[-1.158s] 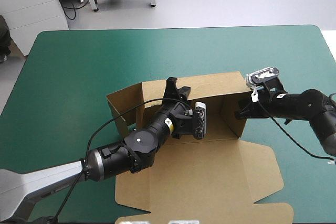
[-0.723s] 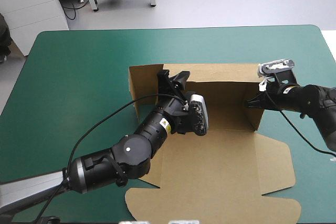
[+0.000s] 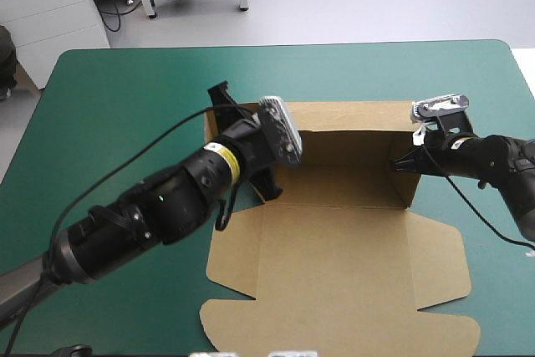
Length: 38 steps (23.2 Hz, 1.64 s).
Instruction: Fold the box
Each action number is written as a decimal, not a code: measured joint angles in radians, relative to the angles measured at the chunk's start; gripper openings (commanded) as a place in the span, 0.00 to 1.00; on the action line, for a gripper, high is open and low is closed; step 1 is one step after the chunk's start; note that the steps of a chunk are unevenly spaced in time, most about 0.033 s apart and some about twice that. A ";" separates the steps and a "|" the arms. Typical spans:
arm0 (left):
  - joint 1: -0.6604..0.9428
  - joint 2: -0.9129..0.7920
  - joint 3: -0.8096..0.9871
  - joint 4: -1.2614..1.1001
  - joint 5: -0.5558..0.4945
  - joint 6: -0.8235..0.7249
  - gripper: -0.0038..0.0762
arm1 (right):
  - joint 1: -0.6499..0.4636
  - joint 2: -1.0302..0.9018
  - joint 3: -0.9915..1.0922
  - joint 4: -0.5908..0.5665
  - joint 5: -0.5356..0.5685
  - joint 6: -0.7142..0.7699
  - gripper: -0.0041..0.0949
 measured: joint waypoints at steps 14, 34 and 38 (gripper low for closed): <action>0.699 -0.040 -0.128 -0.490 0.255 0.133 0.04 | 0.000 0.000 0.000 0.000 0.003 0.000 0.02; 0.851 -0.547 0.464 -0.606 0.117 0.052 0.04 | 0.000 0.003 -0.176 0.038 0.223 -0.010 0.02; 0.851 -0.548 0.467 -0.606 0.117 0.051 0.02 | 0.000 0.045 -0.289 0.050 0.374 0.018 0.02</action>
